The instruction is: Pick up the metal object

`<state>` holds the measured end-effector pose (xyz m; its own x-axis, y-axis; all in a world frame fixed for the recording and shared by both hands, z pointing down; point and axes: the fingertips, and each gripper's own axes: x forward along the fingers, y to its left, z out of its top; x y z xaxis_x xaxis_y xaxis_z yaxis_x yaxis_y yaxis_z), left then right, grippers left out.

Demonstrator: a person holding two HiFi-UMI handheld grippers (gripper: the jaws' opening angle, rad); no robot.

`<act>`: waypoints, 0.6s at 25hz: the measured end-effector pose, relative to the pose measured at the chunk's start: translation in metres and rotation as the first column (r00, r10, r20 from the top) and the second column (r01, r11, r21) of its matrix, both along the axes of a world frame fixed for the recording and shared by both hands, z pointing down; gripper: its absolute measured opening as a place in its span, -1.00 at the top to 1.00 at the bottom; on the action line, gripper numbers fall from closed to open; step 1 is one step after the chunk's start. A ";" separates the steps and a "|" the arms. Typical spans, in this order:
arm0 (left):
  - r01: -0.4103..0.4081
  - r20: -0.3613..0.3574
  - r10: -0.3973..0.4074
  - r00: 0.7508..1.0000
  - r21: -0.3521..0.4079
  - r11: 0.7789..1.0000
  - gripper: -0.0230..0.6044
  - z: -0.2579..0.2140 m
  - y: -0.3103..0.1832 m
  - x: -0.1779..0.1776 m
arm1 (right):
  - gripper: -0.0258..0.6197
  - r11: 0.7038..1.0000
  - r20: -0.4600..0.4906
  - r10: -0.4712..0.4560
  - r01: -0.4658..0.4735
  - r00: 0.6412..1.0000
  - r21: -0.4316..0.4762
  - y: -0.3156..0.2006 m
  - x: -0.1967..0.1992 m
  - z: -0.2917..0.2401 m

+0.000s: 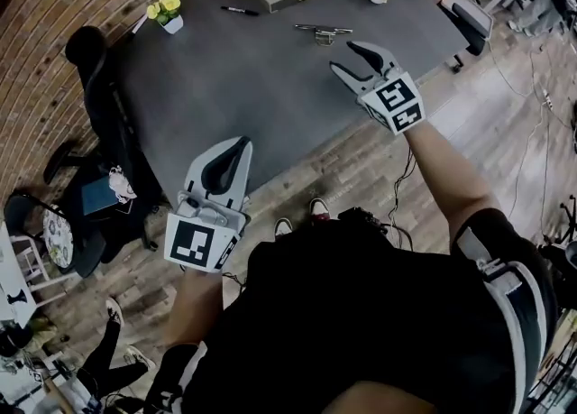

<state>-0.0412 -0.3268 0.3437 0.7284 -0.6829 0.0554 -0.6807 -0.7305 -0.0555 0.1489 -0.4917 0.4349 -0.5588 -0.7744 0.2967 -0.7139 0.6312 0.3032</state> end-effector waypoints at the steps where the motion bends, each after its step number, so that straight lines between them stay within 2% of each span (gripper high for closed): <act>1: 0.011 0.007 -0.011 1.000 -0.012 1.000 0.91 0.004 -0.002 0.001 | 0.23 1.000 -0.042 -0.002 0.001 0.999 -0.019 -0.019 0.001 0.014; 3: 0.032 0.024 -0.031 0.999 -0.036 0.999 0.91 0.011 -0.006 0.003 | 0.21 0.998 -0.142 -0.014 0.005 0.990 -0.062 -0.055 0.001 0.046; 7: 0.053 0.054 -0.050 0.997 -0.060 0.997 0.91 0.022 -0.010 0.004 | 0.16 0.990 -0.335 -0.034 -0.015 0.942 -0.143 -0.119 0.006 0.106; 11: 0.112 0.051 -0.106 0.993 -0.119 0.987 0.91 0.029 -0.014 -0.006 | 0.16 0.975 -0.414 -0.038 -0.057 0.910 -0.216 -0.159 0.017 0.147; 15: 0.128 0.069 -0.120 0.990 -0.121 0.984 0.91 0.027 -0.018 -0.010 | 0.17 0.964 -0.437 -0.037 -0.082 0.899 -0.251 -0.185 0.016 0.167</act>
